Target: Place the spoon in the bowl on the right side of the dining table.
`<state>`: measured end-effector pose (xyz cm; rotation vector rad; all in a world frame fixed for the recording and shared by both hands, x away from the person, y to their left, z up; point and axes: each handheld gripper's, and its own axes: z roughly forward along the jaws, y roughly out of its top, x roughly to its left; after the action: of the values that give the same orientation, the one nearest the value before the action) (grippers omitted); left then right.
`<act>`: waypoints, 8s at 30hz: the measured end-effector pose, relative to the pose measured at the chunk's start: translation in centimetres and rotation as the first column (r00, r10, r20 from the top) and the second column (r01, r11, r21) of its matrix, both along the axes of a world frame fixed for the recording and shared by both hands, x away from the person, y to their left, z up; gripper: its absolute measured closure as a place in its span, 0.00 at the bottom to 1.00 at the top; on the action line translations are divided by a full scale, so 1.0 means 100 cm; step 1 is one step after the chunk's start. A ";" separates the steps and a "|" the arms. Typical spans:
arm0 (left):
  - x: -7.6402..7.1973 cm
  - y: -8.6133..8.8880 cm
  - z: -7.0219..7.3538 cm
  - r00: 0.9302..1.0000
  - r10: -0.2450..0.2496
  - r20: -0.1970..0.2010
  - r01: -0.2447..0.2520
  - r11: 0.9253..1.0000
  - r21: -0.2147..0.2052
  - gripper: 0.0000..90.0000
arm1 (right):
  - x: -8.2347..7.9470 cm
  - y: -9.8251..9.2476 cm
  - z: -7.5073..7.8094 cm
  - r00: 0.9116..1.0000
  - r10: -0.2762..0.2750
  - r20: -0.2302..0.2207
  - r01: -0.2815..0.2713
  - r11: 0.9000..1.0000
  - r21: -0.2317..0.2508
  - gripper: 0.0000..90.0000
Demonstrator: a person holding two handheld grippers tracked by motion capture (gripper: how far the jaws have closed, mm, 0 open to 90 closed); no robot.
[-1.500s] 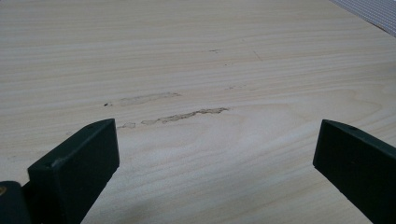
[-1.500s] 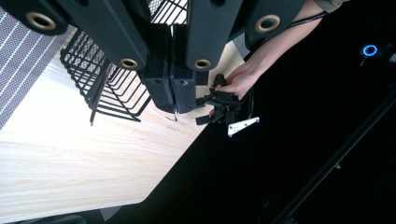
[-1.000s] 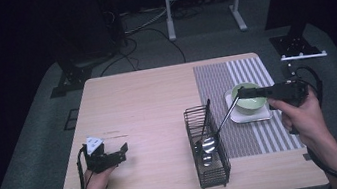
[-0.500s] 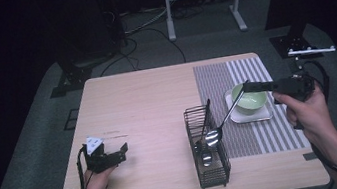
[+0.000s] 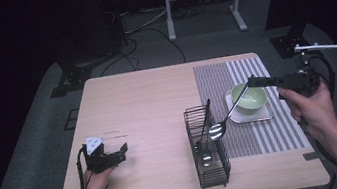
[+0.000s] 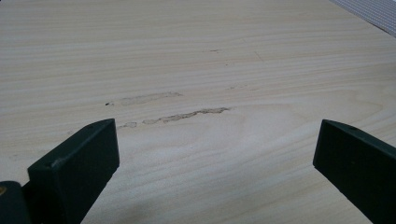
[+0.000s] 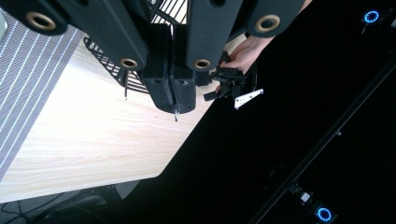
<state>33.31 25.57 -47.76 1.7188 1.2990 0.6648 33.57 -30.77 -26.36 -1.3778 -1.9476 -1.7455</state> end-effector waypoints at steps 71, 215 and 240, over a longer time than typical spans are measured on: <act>0.000 0.000 0.000 1.000 0.000 -0.001 0.000 1.000 0.004 0.00 | 0.026 -0.056 -0.035 0.975 -0.210 -0.077 0.208 0.977 -0.039 0.98; 0.000 0.000 0.000 1.000 -0.001 -0.003 0.001 1.000 0.011 0.00 | 0.074 -0.102 -0.087 0.813 -0.577 -0.079 0.562 0.813 -0.149 0.98; 0.000 0.000 0.000 1.000 -0.002 -0.003 0.002 1.000 0.009 0.00 | 0.087 -0.099 -0.096 0.807 -0.583 -0.091 0.563 0.808 -0.174 0.98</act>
<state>33.32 25.55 -47.76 1.7281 1.2980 0.6682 42.27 -40.70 -35.93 -2.2658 -1.7042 -1.6760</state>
